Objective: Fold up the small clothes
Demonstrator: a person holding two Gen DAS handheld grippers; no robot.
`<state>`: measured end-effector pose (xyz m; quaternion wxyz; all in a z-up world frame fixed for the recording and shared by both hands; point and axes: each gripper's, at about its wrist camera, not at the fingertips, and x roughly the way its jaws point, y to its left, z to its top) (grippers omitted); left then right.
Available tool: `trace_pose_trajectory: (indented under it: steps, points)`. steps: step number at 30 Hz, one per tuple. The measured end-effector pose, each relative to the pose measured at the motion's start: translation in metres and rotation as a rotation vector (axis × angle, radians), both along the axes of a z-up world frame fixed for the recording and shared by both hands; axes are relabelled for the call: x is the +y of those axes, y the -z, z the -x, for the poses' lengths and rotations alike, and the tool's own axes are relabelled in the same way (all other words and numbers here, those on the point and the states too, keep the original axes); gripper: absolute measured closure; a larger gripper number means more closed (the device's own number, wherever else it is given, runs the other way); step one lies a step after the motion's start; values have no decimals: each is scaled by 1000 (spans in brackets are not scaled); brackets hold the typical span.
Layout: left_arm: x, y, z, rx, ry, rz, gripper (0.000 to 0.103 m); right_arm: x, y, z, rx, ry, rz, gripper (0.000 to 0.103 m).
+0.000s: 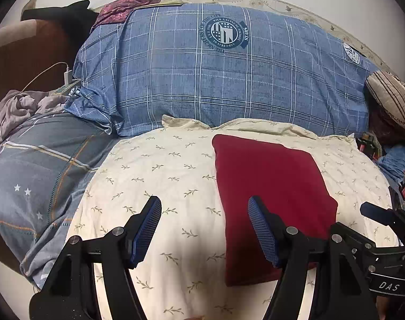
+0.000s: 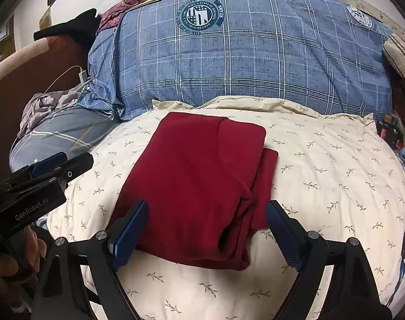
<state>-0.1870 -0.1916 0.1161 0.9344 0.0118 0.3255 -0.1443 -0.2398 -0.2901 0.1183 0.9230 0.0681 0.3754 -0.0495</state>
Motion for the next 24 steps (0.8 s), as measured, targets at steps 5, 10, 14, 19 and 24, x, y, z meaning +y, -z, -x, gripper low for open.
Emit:
trace_pose_trajectory:
  steps: [5, 10, 14, 19, 24]
  points:
    - [-2, 1, -2, 5, -3, -1, 36, 1, 1, -1, 4, -2, 2, 13]
    - [-4, 3, -4, 11, -4, -5, 36, 1, 6, -3, 21, -1, -4, 13]
    - [-6, 3, -5, 15, -5, -5, 36, 3, 7, -3, 25, -3, -6, 13]
    - [-8, 7, -7, 22, 5, 4, 36, 5, 9, -4, 29, -5, -5, 13]
    - [-4, 13, -13, 25, 7, 12, 36, 1, 11, -5, 25, 3, -19, 13]
